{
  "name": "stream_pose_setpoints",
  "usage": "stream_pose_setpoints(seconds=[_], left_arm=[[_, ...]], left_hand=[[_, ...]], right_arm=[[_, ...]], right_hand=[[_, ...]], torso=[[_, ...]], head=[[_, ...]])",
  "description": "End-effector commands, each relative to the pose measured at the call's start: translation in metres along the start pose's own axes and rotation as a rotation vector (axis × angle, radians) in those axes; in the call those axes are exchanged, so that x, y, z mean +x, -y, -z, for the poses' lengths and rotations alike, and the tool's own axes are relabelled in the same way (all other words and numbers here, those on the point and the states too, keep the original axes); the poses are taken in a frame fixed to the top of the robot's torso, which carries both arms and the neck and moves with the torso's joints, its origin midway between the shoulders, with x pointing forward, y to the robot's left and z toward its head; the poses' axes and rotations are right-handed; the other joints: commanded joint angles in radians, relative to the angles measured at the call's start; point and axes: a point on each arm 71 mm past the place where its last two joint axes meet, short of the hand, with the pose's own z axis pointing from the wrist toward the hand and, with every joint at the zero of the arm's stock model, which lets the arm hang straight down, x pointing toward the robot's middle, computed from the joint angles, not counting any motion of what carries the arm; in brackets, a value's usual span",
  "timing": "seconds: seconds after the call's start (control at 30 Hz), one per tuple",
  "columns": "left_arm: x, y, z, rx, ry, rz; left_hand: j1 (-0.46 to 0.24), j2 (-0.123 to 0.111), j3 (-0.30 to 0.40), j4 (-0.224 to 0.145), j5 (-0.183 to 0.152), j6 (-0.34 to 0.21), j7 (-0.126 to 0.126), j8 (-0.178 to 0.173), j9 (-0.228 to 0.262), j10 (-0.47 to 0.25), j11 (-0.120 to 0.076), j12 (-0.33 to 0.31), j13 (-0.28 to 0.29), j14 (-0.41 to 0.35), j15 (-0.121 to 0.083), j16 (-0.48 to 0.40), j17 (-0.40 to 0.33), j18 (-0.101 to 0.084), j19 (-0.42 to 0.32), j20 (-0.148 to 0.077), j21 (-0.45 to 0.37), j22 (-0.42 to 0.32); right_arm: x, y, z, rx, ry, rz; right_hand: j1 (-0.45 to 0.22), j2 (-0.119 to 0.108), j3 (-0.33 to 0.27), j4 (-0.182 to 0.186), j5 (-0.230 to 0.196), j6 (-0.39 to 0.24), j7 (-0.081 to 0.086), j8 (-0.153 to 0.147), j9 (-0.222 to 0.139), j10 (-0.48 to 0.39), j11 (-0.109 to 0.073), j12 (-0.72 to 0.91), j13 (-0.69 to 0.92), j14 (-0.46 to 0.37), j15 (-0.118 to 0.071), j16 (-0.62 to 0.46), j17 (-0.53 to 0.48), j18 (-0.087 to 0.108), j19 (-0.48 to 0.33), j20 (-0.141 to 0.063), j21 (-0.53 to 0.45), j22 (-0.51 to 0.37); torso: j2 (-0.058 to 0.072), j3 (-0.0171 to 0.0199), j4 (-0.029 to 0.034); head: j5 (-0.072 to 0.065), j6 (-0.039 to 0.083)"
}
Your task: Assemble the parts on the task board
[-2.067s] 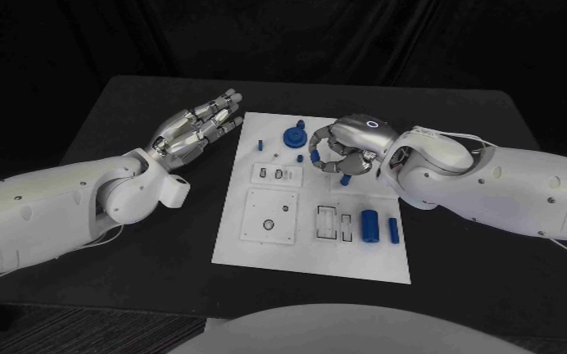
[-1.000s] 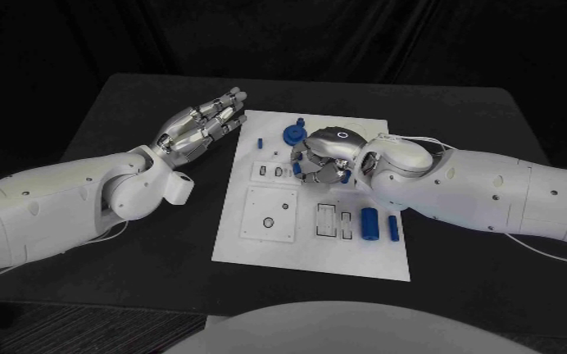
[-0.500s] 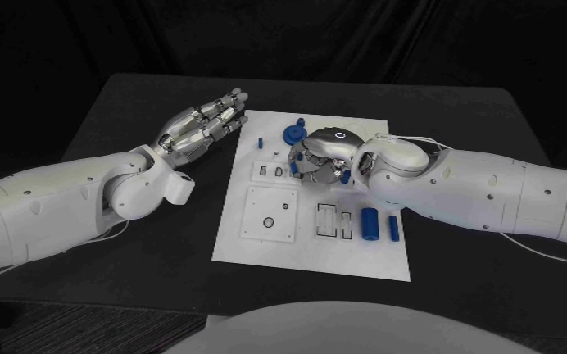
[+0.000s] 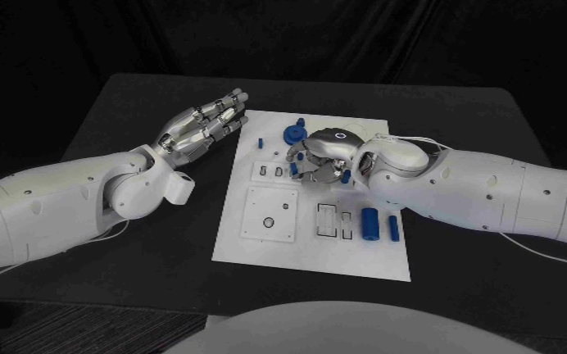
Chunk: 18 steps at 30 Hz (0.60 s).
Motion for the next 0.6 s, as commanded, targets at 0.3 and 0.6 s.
stream_pose_setpoints(seconds=[0.3, 0.6], left_arm=[[0.007, 0.004, 0.004, 0.021, 0.009, -0.002], [0.018, 0.020, 0.004, 0.044, 0.053, -0.006]], left_hand=[[0.018, -0.014, 0.015, -0.012, 0.002, -0.013, 0.005, 0.004, 0.000, -0.005, 0.011, -0.001, 0.000, -0.003, 0.008, 0.001, 0.000, 0.002, -0.001, 0.009, 0.003, 0.000], [-0.021, -0.052, -0.005, -0.003, -0.081, -0.007, 0.022, 0.011, 0.001, -0.003, 0.029, 0.000, 0.000, 0.000, 0.016, 0.002, 0.001, 0.007, 0.004, 0.026, 0.006, 0.001]], right_arm=[[-0.026, -0.004, 0.022, -0.051, 0.191, 0.000], [-0.091, -0.002, 0.051, -0.114, 0.442, 0.071]], right_hand=[[0.009, -0.097, -0.189, 0.200, -0.107, -0.083, 0.003, -0.040, -0.089, 0.106, 0.009, 0.003, 0.263, 0.067, 0.009, -0.006, 0.144, 0.017, -0.006, 0.003, -0.031, 0.075], [-0.075, -0.155, -0.265, 0.204, -0.101, -0.179, -0.004, -0.083, -0.151, 0.075, 0.005, -0.022, 0.232, 0.059, 0.008, -0.022, 0.128, 0.022, -0.019, 0.004, -0.063, 0.070]], torso=[[0.000, 0.0005, 0.0000], [-0.001, 0.0018, -0.0009]], head=[[0.014, 0.000], [0.010, 0.008]])
